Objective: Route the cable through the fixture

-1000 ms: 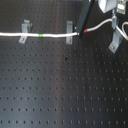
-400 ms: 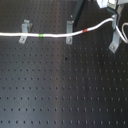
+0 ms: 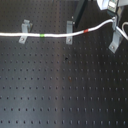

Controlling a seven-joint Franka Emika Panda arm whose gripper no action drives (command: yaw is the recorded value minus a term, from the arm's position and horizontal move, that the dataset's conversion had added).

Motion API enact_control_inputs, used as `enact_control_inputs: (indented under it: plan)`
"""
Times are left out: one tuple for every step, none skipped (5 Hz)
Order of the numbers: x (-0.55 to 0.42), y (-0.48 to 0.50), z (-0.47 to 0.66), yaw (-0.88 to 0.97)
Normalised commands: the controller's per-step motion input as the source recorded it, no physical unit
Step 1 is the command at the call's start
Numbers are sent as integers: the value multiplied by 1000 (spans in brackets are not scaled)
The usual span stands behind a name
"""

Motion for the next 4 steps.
enact_control_inputs:
  plan:
    - [171,160,-225,540]
    - [-6,49,-43,231]
    - [-43,8,150,-17]
    - [-26,138,174,-106]
